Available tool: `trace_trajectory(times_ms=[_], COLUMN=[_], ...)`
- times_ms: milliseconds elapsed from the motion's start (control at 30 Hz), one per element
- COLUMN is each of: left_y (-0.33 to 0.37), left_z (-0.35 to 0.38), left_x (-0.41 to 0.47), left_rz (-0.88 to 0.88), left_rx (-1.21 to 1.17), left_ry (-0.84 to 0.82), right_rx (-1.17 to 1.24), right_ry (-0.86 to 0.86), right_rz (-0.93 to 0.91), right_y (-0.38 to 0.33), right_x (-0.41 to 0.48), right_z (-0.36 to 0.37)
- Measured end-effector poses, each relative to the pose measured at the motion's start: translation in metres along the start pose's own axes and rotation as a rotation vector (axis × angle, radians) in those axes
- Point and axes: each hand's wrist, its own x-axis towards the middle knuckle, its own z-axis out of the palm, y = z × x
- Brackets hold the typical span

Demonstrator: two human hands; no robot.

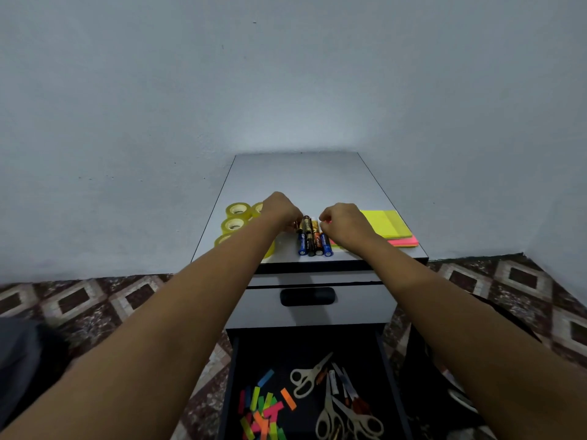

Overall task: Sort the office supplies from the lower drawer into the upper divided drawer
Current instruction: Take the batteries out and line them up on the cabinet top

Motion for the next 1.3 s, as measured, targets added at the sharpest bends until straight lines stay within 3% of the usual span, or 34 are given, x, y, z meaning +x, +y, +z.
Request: trace_trajectory(times_ms=[600,767,900,1067,1167,1300], left_y=[-0.004,0.008,-0.001,-0.066,-0.114,-0.168], left_z=[0.000,-0.019,-0.026,-0.004,0.018,0.046], left_x=[0.001,-0.029,-0.082,-0.134,-0.151,-0.161], left_rz=[0.093,0.195,0.313,0.271,0.185,0.069], left_rx=[0.076,-0.094,-0.185,-0.127,-0.029,0.040], left_ry=[0.007,0.016,-0.094,-0.307,-0.431,-0.473], right_rx=[-0.031,0.026,0.095,0.183,0.177,0.265], right_ry=[0.022,0.067,0.125,0.069,-0.059,-0.243], right_rz=[-0.007,-0.051,-0.089,-0.133,-0.081,0.032], right_y=[-0.002,-0.005,-0.012,-0.012,0.000,0.019], right_x=[-0.002,-0.014,-0.043,-0.108,-0.148,-0.192], right_z=[-0.002,-0.014,-0.022,-0.007,0.020,0.066])
